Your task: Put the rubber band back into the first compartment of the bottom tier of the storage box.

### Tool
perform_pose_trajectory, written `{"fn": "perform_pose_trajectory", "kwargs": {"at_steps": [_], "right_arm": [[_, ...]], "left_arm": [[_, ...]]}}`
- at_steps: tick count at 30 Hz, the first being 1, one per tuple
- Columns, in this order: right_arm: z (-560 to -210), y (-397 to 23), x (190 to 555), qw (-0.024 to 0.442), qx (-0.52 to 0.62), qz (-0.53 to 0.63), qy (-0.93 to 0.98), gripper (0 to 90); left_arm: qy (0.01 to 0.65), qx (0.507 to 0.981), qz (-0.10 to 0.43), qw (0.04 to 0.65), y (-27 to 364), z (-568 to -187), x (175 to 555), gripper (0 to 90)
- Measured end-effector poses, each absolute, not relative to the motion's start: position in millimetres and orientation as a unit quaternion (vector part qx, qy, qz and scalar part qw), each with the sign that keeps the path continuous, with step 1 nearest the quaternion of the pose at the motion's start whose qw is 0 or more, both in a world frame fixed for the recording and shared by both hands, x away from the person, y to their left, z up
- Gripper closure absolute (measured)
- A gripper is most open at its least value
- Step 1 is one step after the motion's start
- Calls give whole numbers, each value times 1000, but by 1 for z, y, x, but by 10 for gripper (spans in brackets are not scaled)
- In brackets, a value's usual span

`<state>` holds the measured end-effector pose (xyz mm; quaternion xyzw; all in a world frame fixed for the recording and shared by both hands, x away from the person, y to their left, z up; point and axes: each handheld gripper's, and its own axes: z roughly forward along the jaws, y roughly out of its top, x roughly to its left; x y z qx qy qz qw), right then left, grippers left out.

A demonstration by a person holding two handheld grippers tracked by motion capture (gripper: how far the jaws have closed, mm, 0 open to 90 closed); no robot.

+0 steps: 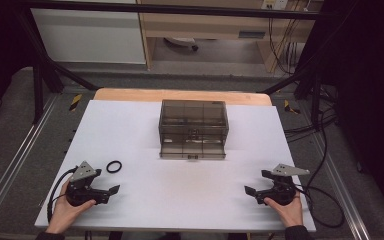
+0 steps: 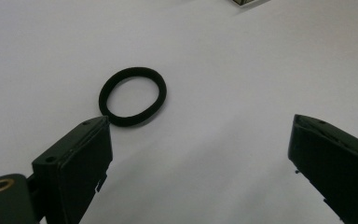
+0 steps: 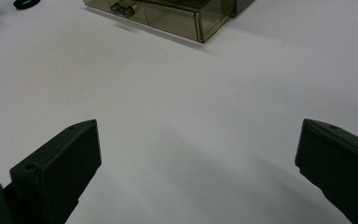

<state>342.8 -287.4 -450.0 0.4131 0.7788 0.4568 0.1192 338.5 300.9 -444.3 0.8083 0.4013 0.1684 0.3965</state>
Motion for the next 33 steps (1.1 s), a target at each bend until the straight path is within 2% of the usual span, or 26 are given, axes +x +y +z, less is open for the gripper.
{"fn": "perform_pose_trajectory", "kwargs": {"at_steps": [33], "right_arm": [[-450,-287,343,113,412,456,781,9]], "left_arm": [[406,809,162,393,296,-429,346,61]]}}
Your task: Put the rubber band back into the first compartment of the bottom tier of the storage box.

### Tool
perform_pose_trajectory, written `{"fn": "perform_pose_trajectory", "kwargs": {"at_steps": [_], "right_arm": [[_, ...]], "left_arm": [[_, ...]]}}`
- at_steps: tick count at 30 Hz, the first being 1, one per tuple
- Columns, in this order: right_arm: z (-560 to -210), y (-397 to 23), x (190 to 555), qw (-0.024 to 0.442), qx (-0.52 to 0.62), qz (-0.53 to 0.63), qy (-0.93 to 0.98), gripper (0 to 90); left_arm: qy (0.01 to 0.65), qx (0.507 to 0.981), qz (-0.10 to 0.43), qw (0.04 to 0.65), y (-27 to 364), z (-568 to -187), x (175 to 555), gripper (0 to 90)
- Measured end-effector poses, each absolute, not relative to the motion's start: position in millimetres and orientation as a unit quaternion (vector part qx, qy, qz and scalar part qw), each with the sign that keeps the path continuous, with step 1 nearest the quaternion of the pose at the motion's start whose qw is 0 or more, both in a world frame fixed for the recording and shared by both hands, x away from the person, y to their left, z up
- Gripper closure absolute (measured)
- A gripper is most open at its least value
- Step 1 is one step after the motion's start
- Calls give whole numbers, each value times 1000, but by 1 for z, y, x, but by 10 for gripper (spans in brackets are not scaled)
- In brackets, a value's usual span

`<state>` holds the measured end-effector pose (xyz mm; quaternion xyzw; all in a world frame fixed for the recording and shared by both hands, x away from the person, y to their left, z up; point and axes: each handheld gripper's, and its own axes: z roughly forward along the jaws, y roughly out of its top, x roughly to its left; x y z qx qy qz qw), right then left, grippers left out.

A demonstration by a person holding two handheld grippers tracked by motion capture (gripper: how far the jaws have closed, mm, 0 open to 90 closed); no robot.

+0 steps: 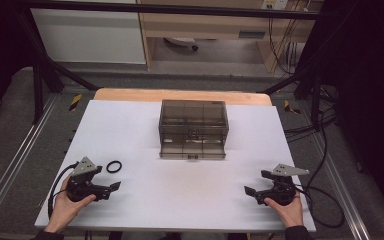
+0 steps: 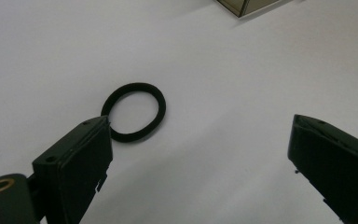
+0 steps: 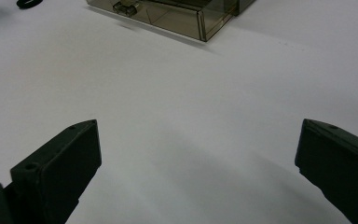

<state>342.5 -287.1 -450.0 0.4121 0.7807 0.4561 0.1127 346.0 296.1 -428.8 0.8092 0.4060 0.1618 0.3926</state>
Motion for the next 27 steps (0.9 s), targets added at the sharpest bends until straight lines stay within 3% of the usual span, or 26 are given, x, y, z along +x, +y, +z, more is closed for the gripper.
{"fn": "perform_pose_trajectory", "kwargs": {"at_steps": [27], "right_arm": [[-451,-287,343,114,411,453,783,9]], "left_arm": [[434,803,170,372,294,-414,380,88]]}}
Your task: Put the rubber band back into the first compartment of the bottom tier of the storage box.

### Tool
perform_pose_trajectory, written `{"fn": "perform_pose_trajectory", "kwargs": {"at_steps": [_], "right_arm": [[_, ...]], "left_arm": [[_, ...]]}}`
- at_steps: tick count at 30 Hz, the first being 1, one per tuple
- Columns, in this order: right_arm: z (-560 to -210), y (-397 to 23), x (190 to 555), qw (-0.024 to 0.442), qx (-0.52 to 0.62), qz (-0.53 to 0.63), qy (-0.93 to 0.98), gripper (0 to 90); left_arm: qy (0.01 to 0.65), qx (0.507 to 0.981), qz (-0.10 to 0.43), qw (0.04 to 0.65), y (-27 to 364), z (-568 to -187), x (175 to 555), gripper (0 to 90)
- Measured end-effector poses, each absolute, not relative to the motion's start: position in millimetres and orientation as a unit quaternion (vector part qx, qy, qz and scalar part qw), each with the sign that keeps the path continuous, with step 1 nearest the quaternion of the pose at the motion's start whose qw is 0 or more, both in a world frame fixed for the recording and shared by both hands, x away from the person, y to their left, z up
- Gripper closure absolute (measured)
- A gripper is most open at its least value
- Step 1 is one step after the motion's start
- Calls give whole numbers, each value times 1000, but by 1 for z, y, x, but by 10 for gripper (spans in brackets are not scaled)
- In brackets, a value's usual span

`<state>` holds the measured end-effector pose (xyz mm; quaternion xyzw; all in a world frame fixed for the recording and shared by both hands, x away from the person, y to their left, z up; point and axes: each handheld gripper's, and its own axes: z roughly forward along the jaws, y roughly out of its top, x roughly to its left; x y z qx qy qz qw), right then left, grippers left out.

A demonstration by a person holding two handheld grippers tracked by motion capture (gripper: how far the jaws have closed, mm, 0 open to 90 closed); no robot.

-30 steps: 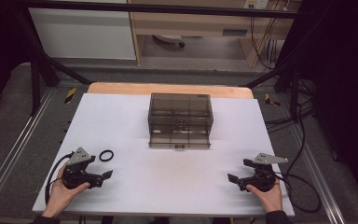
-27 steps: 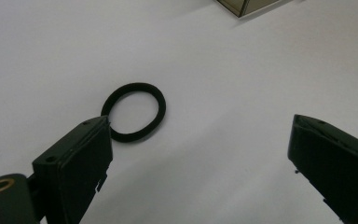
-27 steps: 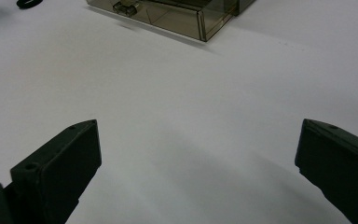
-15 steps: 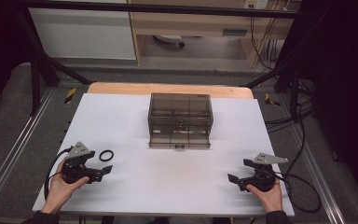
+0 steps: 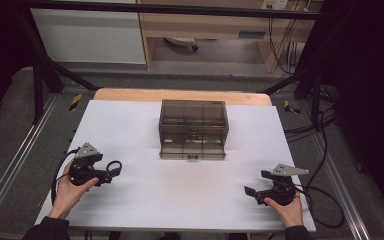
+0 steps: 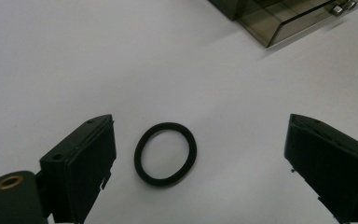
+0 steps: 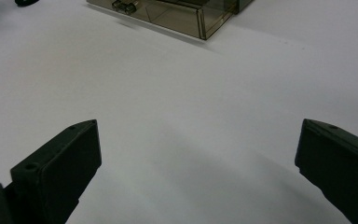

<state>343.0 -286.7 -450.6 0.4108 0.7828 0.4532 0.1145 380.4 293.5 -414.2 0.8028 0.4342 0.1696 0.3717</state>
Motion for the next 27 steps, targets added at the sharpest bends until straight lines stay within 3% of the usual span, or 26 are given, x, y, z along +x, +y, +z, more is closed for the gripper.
{"fn": "perform_pose_trajectory", "kwargs": {"at_steps": [14,27], "right_arm": [[-451,-286,343,115,412,451,783,9],[-451,-287,343,116,412,451,783,9]], "left_arm": [[469,796,196,330,299,-432,396,200],[488,786,193,327,306,-439,399,438]]}}
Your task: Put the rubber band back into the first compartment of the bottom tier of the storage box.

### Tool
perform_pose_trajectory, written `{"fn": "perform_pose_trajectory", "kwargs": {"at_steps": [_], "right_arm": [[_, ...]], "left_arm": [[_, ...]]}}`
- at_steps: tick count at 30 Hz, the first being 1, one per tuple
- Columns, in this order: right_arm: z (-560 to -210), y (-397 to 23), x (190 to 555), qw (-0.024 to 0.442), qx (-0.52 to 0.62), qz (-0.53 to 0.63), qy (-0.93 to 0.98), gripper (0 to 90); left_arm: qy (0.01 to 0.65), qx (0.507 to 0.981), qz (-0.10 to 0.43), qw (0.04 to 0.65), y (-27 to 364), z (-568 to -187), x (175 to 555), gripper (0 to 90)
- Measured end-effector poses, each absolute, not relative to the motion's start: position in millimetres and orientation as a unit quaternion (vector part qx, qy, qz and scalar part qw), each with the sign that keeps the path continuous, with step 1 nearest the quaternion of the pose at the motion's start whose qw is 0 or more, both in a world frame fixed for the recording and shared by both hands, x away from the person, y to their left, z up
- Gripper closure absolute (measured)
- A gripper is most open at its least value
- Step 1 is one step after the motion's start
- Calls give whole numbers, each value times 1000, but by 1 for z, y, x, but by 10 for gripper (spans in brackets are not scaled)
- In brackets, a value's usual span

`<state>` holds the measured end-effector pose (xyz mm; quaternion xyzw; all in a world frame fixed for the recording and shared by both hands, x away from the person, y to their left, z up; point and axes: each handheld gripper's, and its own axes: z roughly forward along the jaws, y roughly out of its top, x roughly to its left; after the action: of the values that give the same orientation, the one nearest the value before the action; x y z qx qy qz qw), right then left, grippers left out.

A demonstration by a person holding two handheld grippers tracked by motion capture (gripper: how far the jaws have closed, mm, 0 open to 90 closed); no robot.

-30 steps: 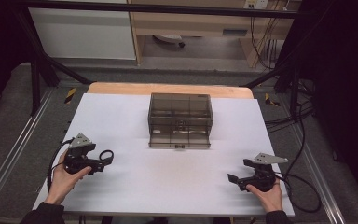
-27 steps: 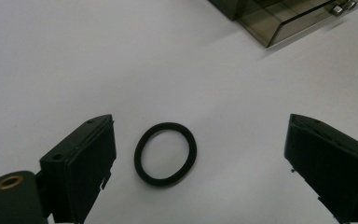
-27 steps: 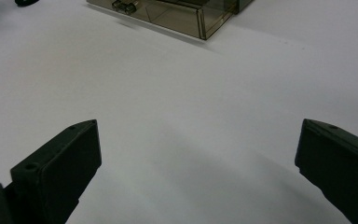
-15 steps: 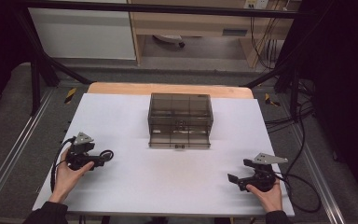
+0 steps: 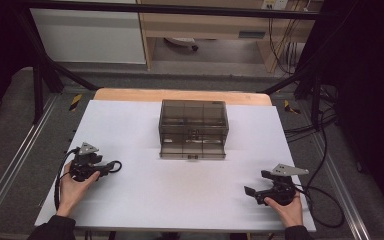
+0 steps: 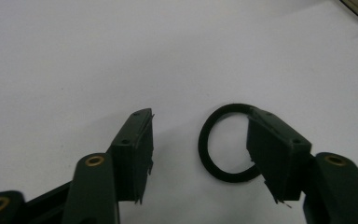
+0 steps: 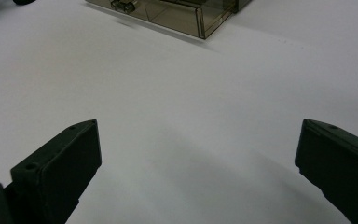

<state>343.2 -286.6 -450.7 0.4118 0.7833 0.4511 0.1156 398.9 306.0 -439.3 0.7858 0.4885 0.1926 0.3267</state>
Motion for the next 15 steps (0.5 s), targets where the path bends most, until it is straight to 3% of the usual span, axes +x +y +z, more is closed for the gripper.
{"fn": "perform_pose_trajectory", "kwargs": {"at_steps": [3,15], "right_arm": [[-451,-286,343,115,413,450,784,9],[-451,-286,343,115,413,450,783,9]], "left_arm": [[490,786,191,325,305,-440,399,511],[494,785,189,321,304,-442,400,647]]}}
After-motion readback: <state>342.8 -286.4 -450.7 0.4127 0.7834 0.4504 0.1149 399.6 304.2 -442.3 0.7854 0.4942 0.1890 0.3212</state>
